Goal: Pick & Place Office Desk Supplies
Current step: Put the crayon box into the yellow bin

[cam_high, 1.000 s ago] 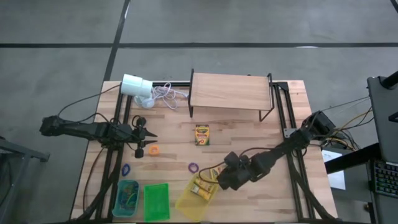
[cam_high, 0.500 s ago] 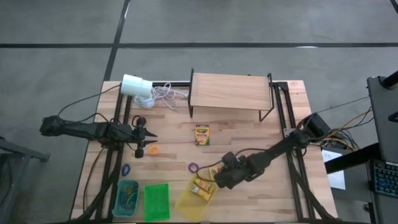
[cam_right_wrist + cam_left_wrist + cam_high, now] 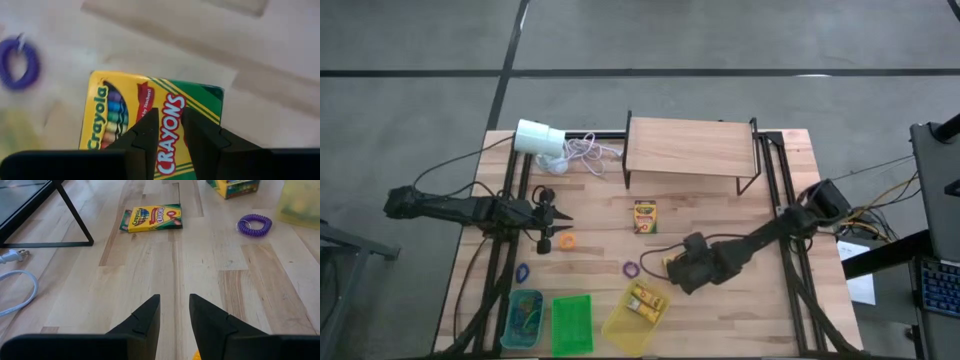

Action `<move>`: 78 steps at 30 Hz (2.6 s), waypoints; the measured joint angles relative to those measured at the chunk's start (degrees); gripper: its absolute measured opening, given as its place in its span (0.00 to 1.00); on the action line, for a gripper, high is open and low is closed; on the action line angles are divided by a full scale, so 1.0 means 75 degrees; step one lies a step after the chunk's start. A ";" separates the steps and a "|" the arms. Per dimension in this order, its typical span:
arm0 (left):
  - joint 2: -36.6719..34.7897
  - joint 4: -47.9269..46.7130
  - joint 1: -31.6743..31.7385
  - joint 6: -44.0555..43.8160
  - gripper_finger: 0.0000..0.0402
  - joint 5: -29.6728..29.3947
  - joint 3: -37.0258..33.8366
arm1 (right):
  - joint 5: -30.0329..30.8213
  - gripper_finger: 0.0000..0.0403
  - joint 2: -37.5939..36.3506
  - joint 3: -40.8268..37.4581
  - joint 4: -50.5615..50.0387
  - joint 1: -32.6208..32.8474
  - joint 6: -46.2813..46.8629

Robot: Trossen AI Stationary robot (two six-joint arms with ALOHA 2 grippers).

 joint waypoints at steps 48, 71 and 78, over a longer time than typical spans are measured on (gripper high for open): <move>-0.0003 -0.0001 0.0001 0.0028 0.27 -0.0002 0.0002 | 0.2814 0.15 -0.1529 0.0518 -0.2269 -0.0211 -0.1017; 0.0000 0.0000 0.0002 0.0000 0.27 0.0001 0.0000 | 0.2793 0.17 -0.1623 0.0486 -0.3139 -0.0143 -0.0722; 0.0000 0.0000 0.0002 0.0000 0.27 -0.0002 0.0000 | 0.2782 0.15 -0.1623 0.0486 -0.3136 -0.0143 -0.0722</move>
